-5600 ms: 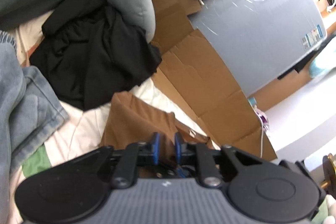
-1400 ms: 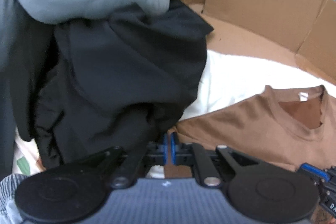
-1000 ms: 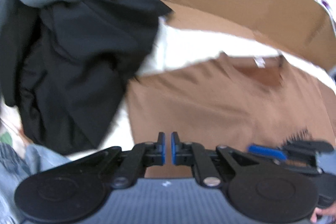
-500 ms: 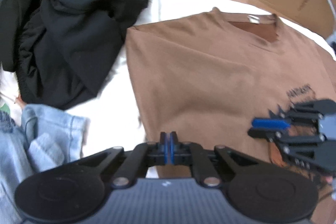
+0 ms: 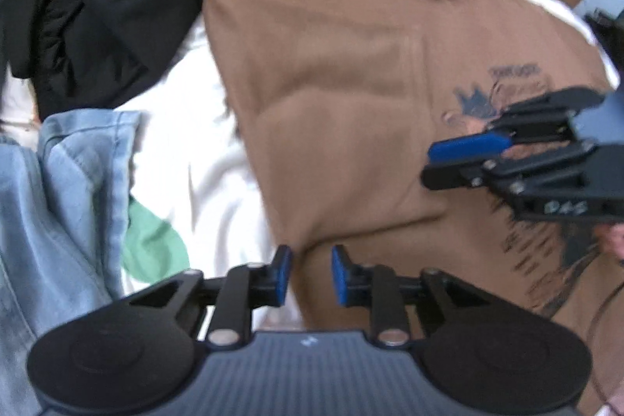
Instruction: Fold clothes
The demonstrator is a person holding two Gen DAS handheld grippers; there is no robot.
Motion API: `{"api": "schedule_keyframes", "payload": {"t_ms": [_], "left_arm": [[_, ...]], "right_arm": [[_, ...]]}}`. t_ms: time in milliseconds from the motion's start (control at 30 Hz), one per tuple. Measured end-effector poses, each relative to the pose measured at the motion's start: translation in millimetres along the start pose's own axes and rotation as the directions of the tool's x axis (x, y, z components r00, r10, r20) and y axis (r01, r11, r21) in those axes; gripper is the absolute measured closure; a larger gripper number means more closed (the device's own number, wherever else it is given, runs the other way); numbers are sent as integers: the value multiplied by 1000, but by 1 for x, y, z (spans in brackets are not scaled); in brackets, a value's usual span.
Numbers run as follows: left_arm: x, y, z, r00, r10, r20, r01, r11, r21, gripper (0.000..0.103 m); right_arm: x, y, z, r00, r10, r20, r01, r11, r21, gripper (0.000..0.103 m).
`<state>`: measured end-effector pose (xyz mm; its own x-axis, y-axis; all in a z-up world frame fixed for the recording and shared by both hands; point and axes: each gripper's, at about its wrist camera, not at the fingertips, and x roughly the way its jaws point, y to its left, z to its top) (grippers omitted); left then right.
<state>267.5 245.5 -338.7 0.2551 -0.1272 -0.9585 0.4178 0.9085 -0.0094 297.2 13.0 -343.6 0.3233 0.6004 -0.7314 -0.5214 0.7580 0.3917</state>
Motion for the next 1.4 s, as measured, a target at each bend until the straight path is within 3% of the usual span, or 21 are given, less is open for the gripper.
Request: {"api": "schedule_keyframes", "payload": {"t_ms": [200, 267, 367, 667, 867, 1100, 1400], "left_arm": [[1, -2, -8, 997, 49, 57, -50, 999, 9, 76], [-2, 0, -9, 995, 50, 84, -50, 999, -4, 81], [-5, 7, -12, 995, 30, 96, -25, 999, -46, 95], [-6, 35, -30, 994, -26, 102, 48, 974, -223, 97], [-20, 46, -35, 997, -7, 75, 25, 968, -248, 102], [-45, 48, -22, 985, -34, 169, 79, 961, -266, 102], [-20, 21, -1, 977, -83, 198, 127, 967, -220, 101]], "right_arm": [[5, 9, 1, 1000, 8, 0, -8, 1000, -23, 78], [6, 9, 2, 1000, 9, 2, -9, 1000, -21, 78], [7, 11, 4, 1000, 11, 8, -11, 1000, -18, 78], [20, 18, -7, 999, -3, -49, 2, 1000, -30, 77], [18, 20, -19, 997, 0, -78, -4, 999, -49, 77], [7, 14, -19, 997, 14, -81, -17, 999, -28, 77], [-6, 4, -15, 999, -3, -38, 3, 1000, -8, 77]]}}
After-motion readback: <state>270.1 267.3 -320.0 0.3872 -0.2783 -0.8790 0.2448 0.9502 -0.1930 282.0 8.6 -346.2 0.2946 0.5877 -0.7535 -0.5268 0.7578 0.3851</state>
